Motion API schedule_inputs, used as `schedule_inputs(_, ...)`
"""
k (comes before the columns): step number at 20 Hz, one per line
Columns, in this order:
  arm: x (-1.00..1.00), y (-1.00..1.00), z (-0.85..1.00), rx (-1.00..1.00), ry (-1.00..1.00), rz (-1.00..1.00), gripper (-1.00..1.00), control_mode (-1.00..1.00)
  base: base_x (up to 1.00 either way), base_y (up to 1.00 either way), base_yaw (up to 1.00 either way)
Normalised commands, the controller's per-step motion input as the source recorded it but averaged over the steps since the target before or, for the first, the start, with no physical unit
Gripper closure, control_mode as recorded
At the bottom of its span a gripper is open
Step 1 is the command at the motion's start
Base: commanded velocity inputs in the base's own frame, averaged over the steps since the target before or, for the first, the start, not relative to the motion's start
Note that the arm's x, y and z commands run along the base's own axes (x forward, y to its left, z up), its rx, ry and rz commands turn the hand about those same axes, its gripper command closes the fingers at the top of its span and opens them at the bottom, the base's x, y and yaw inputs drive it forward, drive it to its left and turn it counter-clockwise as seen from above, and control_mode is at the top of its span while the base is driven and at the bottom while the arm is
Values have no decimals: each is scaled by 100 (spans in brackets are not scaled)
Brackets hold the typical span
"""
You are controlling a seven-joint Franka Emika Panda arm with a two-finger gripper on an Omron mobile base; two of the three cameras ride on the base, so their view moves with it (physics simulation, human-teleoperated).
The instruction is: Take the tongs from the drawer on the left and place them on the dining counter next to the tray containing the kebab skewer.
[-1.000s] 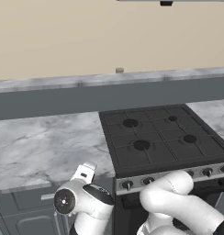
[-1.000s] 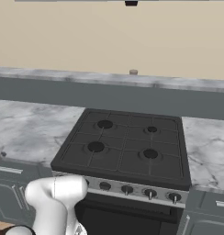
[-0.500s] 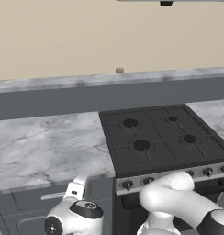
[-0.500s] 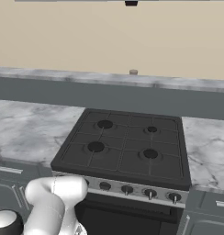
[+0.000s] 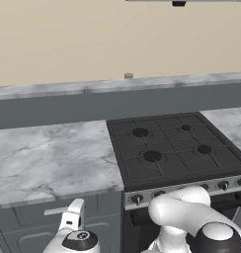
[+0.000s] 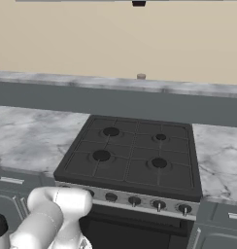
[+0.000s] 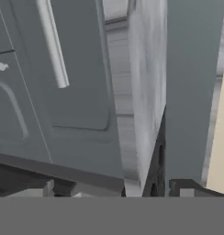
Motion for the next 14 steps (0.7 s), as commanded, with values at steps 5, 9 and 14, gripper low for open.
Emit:
schedule_inputs(5,0,21,-28,-4,-15,7,-100,-100,0,0,0)
schedule_inputs(9,0,5,-25,0,-10,6,-100,-100,0,0,0)
schedule_inputs(14,5,0,-18,0,-5,4,-100,-100,0,0,0)
